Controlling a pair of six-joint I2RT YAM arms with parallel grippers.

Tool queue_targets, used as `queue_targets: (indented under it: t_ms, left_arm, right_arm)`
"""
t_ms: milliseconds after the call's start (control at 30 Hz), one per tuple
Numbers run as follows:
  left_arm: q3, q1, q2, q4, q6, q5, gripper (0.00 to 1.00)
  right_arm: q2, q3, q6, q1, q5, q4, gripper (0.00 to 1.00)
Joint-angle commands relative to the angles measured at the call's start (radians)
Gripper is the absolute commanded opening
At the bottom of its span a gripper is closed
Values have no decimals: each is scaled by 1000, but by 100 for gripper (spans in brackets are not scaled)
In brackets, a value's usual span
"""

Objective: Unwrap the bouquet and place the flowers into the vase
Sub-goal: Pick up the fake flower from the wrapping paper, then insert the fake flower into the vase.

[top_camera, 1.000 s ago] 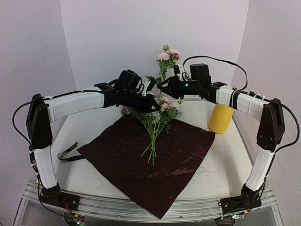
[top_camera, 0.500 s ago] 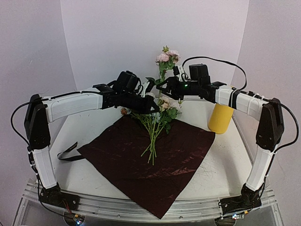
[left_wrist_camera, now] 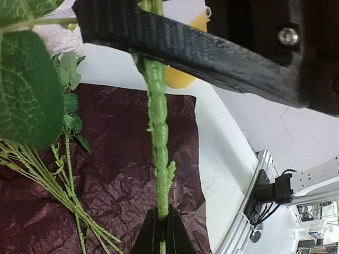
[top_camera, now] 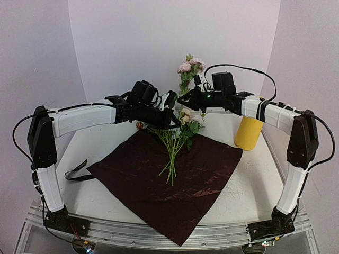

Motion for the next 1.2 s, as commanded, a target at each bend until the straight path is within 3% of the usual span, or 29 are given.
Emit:
queue_targets:
  t_ms: [0,233,400,633,767,967,1167]
  left_arm:
    - [-3,1,-50,59,26,36,9]
    - [2,2,-42,65,9,39,41]
    - [17,2,-47,68,12,1,53]
    - [37,2,-72,74,32,-126,62]
    - [50,3,-86,78,40,-156,97]
    - [61,3,-99,81,58,-194,100]
    - [69,3,-93,84,73,-189,100]
  right_arm:
    - [2,46,-28,-12,-20,19,2]
    - [-31,41,-75,-25,2,4,0]
    - [-76,49,-175,-57,68,-63,0]
    - [-195,63,-311,-115,240,-126,0]
    - [-261,79,-396,-130,379,-142,0]
    - [-348,126,-516,-145,597,-162,0]
    - [-404,198,-611,-154,705,-173,0]
